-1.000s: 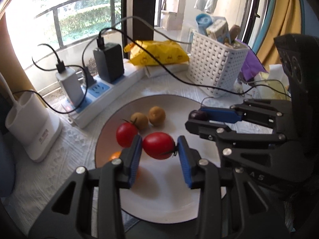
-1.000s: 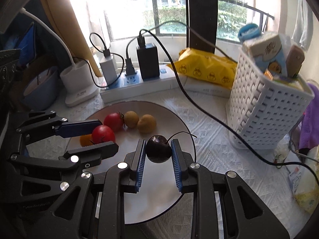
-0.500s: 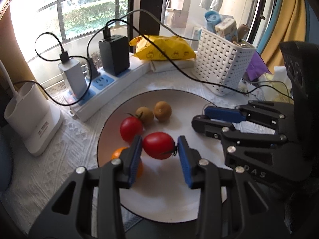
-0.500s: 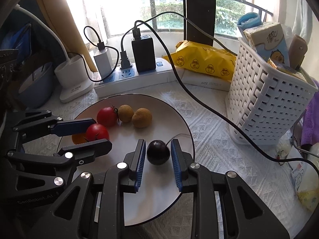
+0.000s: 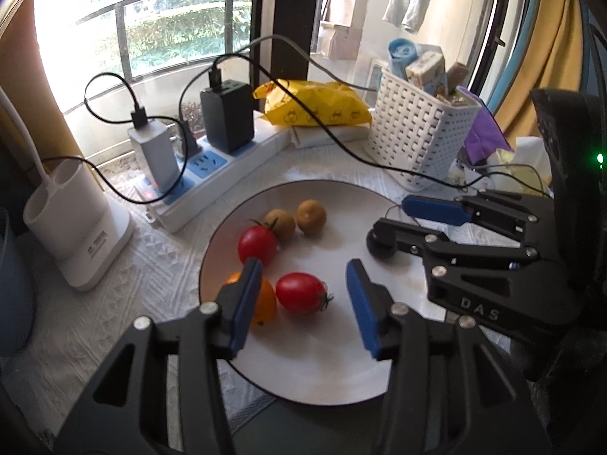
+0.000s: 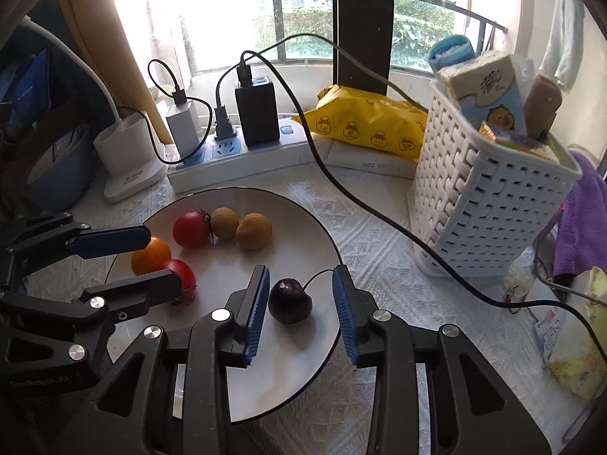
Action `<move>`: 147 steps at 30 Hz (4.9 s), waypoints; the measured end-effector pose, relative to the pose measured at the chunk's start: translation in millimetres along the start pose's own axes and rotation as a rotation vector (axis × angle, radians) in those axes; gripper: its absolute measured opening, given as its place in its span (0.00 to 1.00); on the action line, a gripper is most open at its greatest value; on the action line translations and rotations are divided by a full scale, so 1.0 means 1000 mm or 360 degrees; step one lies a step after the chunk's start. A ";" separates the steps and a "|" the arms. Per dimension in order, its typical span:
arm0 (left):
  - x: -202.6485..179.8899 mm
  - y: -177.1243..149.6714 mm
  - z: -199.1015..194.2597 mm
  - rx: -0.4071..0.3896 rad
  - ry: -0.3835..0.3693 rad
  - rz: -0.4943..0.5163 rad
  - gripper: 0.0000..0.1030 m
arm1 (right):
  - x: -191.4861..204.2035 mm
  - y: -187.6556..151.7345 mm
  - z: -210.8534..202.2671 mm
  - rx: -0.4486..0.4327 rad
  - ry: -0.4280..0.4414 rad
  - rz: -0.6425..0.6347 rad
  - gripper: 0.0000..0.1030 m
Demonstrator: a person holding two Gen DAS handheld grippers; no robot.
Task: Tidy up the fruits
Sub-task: 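Withdraw both open grippers from the plate back over the grey tray, then move the left gripper to a dark plum while the right gripper approaches an orange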
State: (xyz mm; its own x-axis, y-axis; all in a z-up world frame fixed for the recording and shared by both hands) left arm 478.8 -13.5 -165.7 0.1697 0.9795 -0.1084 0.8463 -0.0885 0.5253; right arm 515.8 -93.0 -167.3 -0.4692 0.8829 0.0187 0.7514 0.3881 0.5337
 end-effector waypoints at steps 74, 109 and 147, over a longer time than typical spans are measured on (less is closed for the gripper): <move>0.004 -0.090 -0.240 -0.0573 0.0139 -0.0055 0.48 | 0.115 -0.046 -0.210 -0.0438 -0.0115 -0.0165 0.36; 0.018 -0.171 -0.226 -0.0497 0.0158 -0.0182 0.48 | 0.146 -0.110 -0.204 -0.0348 -0.0067 -0.0243 0.36; 0.021 -0.200 -0.137 -0.0178 0.0186 -0.0290 0.52 | 0.125 -0.159 -0.088 0.0035 0.0108 -0.0158 0.36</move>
State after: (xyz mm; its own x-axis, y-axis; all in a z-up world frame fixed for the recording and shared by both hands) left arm 244.0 49.6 -157.3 -0.0462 0.9923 -0.1148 0.7953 0.1061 0.5969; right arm 296.6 -67.2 -175.1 -0.5717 0.8201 0.0243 0.7092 0.4791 0.5172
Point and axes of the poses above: each gripper's, at about its wrist camera, not at the fingertips, and z roughly the way its jaws point, x to its left, y to its top, the point moved 7 cm from there along z, roughly the way its jaws point, and after that the axes turned 9 degrees about x, right-handed, at the moved point
